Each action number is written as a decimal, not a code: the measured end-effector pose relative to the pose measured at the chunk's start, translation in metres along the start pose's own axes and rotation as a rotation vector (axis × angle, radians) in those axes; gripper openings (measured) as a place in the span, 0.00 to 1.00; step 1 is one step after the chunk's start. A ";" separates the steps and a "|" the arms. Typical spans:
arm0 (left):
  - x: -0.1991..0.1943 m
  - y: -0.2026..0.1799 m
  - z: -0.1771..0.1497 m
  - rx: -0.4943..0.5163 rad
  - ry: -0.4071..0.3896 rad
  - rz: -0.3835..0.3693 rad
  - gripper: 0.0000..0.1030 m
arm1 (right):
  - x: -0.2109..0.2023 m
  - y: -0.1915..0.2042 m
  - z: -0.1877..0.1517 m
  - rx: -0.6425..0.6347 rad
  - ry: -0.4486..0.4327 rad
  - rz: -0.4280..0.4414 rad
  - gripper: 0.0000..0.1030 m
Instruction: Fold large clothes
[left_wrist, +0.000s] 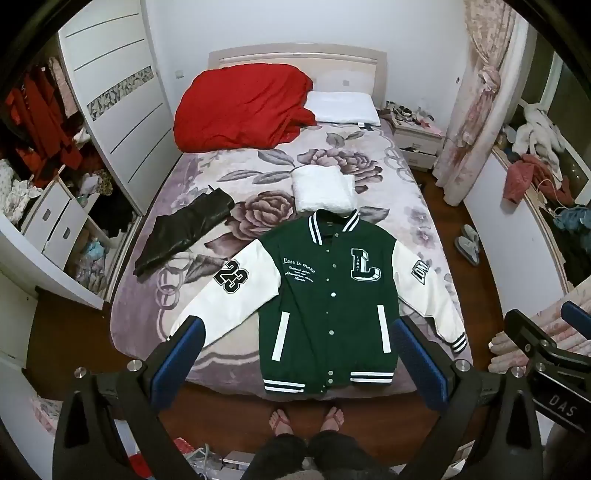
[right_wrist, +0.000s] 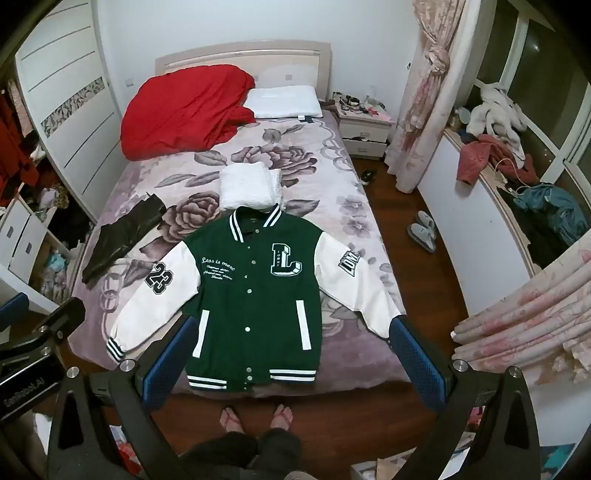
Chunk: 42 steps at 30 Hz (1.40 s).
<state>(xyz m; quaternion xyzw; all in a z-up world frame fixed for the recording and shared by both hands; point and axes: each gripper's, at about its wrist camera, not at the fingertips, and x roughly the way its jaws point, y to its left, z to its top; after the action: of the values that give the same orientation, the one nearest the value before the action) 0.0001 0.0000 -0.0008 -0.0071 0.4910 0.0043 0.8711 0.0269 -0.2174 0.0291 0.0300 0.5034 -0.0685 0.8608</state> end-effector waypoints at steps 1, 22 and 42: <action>0.000 0.000 0.000 -0.001 0.003 0.001 1.00 | 0.000 0.000 0.000 -0.001 0.003 -0.004 1.00; -0.002 -0.001 0.000 0.005 -0.006 0.003 1.00 | -0.003 0.002 -0.001 -0.005 -0.003 -0.008 1.00; -0.012 0.003 0.016 0.006 -0.019 0.002 1.00 | -0.012 0.003 -0.001 -0.002 -0.012 -0.011 1.00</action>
<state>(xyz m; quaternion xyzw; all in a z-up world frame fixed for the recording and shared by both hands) 0.0076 0.0036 0.0181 -0.0039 0.4829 0.0040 0.8757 0.0208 -0.2137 0.0395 0.0259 0.4985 -0.0731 0.8634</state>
